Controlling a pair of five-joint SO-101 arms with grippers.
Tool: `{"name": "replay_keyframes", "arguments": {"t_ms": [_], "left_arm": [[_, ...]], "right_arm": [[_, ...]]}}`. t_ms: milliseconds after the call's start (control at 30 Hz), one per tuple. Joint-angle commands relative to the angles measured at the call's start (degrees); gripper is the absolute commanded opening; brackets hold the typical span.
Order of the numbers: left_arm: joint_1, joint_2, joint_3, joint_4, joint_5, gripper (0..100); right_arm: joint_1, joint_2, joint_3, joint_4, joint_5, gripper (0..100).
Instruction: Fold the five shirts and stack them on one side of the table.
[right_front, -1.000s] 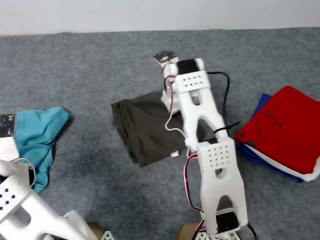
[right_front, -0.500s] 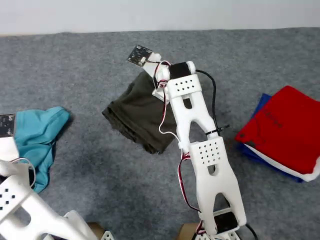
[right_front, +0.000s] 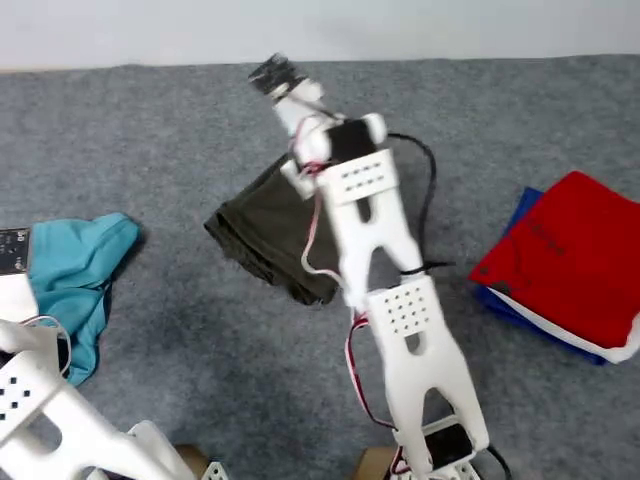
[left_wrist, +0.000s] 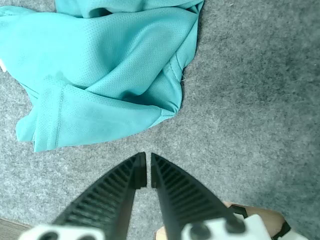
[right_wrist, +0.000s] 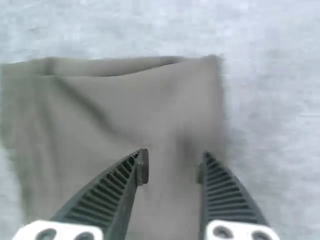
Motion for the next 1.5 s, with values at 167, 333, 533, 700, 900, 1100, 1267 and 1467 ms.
{"name": "replay_keyframes", "arguments": {"t_ms": [167,333,533,700,900,1100,1267,1467], "left_arm": [[0.3,-1.2,-0.7,-0.8,-0.1,2],[0.3,-1.3,1.8,-0.9,-0.2,2],[0.3,-1.3,1.8,-1.6,-0.2,2],[0.3,-1.3,2.0,-2.0,-0.2,2],[0.3,-1.3,2.0,-2.0,-0.2,2],[0.3,-1.3,2.0,-2.0,-0.3,2],[0.3,-1.3,2.0,-2.1,-0.3,2],[0.3,-1.2,2.0,-2.2,-0.3,2]], "right_arm": [[-11.1,1.5,-2.0,0.7,-2.4,9.3],[-12.7,3.4,-2.0,-3.0,-11.3,20.5],[-13.8,6.1,-1.9,-6.2,-12.3,16.2],[-15.4,9.2,-1.9,-11.6,-9.7,11.1],[-15.8,11.6,-1.9,-22.1,-5.9,9.6],[-15.9,8.5,-2.8,-18.2,-6.2,10.0],[-15.9,2.8,-2.9,-7.8,-6.2,10.1],[-14.5,-2.8,-2.9,2.5,-6.2,9.8]]}}
